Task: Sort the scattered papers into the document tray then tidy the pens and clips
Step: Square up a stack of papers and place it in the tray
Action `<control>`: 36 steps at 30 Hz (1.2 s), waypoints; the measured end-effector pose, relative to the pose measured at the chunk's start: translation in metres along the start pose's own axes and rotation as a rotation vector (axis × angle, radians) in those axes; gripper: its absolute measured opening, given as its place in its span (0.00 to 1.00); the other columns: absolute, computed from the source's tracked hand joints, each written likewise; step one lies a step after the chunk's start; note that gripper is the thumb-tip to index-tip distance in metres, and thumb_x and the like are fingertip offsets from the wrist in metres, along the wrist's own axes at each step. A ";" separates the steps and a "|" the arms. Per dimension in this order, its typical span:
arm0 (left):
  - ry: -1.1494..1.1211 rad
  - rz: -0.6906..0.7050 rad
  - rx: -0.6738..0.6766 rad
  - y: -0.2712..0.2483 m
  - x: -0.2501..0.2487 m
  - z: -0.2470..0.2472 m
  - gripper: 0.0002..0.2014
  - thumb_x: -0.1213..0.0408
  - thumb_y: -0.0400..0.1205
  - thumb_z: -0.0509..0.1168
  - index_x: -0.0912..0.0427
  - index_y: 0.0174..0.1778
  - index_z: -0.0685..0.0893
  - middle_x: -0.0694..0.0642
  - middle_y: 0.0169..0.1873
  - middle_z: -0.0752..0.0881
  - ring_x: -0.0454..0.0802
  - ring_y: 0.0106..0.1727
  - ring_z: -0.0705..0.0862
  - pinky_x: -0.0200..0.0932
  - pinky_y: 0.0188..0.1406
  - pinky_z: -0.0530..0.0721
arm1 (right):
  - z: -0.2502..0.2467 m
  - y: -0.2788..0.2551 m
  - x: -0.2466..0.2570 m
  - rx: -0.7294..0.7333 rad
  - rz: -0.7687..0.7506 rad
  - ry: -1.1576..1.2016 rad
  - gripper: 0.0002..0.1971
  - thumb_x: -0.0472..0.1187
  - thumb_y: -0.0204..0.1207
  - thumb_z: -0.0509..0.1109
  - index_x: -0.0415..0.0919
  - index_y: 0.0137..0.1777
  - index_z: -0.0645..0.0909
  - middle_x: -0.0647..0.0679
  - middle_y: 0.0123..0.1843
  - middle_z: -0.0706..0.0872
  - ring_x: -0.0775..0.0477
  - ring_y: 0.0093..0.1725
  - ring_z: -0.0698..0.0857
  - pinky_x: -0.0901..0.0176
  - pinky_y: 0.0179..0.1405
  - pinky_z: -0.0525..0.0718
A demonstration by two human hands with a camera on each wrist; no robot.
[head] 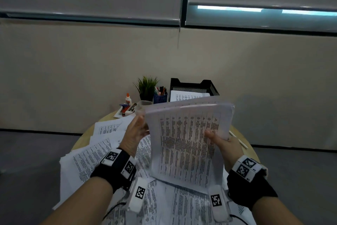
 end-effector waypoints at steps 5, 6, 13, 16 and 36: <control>0.161 -0.149 0.001 -0.009 0.025 -0.001 0.21 0.65 0.74 0.73 0.65 0.62 0.80 0.61 0.53 0.88 0.45 0.45 0.89 0.41 0.48 0.88 | 0.008 -0.005 0.009 0.063 0.004 0.093 0.15 0.37 0.67 0.76 0.34 0.54 0.85 0.37 0.50 0.91 0.35 0.53 0.89 0.39 0.56 0.85; 0.174 -0.136 -0.028 -0.010 0.027 -0.002 0.17 0.72 0.75 0.70 0.66 0.61 0.81 0.59 0.52 0.88 0.45 0.44 0.90 0.41 0.49 0.88 | 0.011 -0.007 0.011 0.073 -0.007 0.101 0.13 0.37 0.68 0.76 0.36 0.53 0.86 0.38 0.50 0.91 0.36 0.52 0.90 0.39 0.57 0.85; 0.157 0.026 -0.183 -0.020 0.013 0.002 0.11 0.74 0.78 0.68 0.54 0.50 0.82 0.44 0.44 0.90 0.38 0.44 0.89 0.32 0.39 0.85 | 0.020 -0.007 0.016 0.072 -0.138 0.061 0.26 0.59 0.45 0.86 0.53 0.46 0.90 0.45 0.52 0.91 0.42 0.54 0.89 0.40 0.56 0.84; 0.161 -0.052 -0.179 -0.033 0.036 -0.001 0.12 0.73 0.76 0.69 0.52 0.50 0.82 0.46 0.47 0.89 0.43 0.50 0.88 0.38 0.45 0.83 | 0.014 -0.009 -0.008 0.056 -0.037 0.008 0.11 0.47 0.58 0.84 0.48 0.41 0.92 0.47 0.50 0.92 0.42 0.54 0.89 0.36 0.63 0.81; 0.241 -0.255 -0.131 -0.039 0.073 -0.007 0.11 0.67 0.82 0.64 0.56 0.60 0.80 0.51 0.51 0.87 0.49 0.54 0.85 0.45 0.57 0.80 | 0.008 0.003 -0.053 -0.045 0.131 -0.118 0.11 0.36 0.65 0.81 0.42 0.47 0.86 0.47 0.46 0.90 0.47 0.46 0.87 0.52 0.49 0.83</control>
Point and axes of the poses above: each hand's wrist, its own y-axis towards the middle knuckle, its own z-axis out of the palm, x = y × z, the point moved 6 cm from there along y, towards the middle knuckle
